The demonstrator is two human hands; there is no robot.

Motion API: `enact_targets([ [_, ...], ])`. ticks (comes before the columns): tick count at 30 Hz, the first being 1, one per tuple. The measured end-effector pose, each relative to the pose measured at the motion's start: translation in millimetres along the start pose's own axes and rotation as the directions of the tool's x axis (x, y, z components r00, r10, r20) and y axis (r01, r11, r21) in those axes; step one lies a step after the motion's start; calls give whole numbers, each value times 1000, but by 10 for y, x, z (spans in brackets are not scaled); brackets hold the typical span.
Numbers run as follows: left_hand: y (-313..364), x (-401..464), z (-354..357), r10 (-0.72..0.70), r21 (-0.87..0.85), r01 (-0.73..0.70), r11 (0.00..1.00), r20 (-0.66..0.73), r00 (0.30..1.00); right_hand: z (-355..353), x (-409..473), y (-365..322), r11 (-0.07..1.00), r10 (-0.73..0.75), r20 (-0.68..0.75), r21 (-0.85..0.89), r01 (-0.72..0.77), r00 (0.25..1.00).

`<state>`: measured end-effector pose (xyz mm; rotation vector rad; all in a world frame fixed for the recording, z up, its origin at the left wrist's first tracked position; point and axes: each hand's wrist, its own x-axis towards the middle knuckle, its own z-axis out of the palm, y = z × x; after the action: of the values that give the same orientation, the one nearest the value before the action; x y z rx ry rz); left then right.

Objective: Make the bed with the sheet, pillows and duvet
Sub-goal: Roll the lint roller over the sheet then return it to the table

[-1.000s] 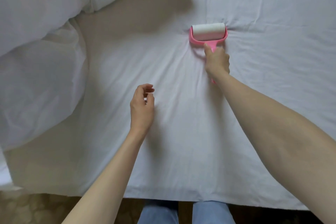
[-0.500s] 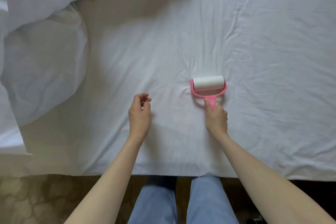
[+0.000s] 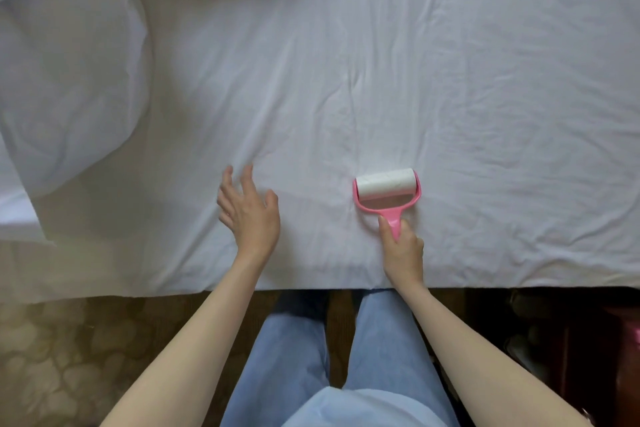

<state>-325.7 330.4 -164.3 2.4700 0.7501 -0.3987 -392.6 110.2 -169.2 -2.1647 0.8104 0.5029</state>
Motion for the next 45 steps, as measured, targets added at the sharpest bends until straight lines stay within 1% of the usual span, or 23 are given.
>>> enact_targets([
  [2,-137,79,12,16,104,-19,994,33,999,34,-17,-46,999,-50,42,17,49,998],
  [4,-242,184,25,3,194,-24,981,105,994,133,-35,-123,996,-88,108,14,87,990],
  [7,-356,340,29,-73,235,33,971,166,983,370,-44,-269,993,-114,200,-15,119,973],
  [9,-426,431,16,-116,265,61,962,196,974,509,-8,-371,991,-107,223,-59,123,969],
  [12,-522,534,-12,-128,314,43,948,256,958,628,164,-590,986,-89,214,-116,116,973],
  [15,-557,632,-29,-101,350,-8,937,292,951,720,474,-957,975,-89,196,-182,125,977],
  [18,-557,777,-61,-51,359,-64,931,304,951,841,809,-1427,976,-104,188,-167,136,977],
  [23,-450,1157,-186,-54,382,-73,921,311,949,986,1369,-2098,969,-129,198,-183,166,972],
  [27,-396,1394,-241,-92,391,-63,918,365,927,1109,1728,-2486,965,-137,188,-195,174,973],
  [31,-268,1561,-303,-186,414,-5,910,421,888,1185,1989,-2901,962,-148,175,-203,182,973],
  [35,-179,1660,-304,-260,448,41,893,441,859,1204,2210,-3221,953,-181,182,-211,218,966],
  [38,-159,1669,-312,-280,453,54,890,449,848,1202,2250,-3344,954,-190,180,-200,225,965],
  [40,-151,1659,-322,-275,446,54,893,447,852,1220,2184,-3294,961,-189,166,-171,217,968],
  [42,-152,1649,-327,-262,445,48,894,435,862,1217,2030,-3098,969,-173,154,-150,196,973],
  [45,-149,1615,-351,-245,436,40,899,424,872,1133,1690,-2644,969,-139,153,-181,166,978],
])
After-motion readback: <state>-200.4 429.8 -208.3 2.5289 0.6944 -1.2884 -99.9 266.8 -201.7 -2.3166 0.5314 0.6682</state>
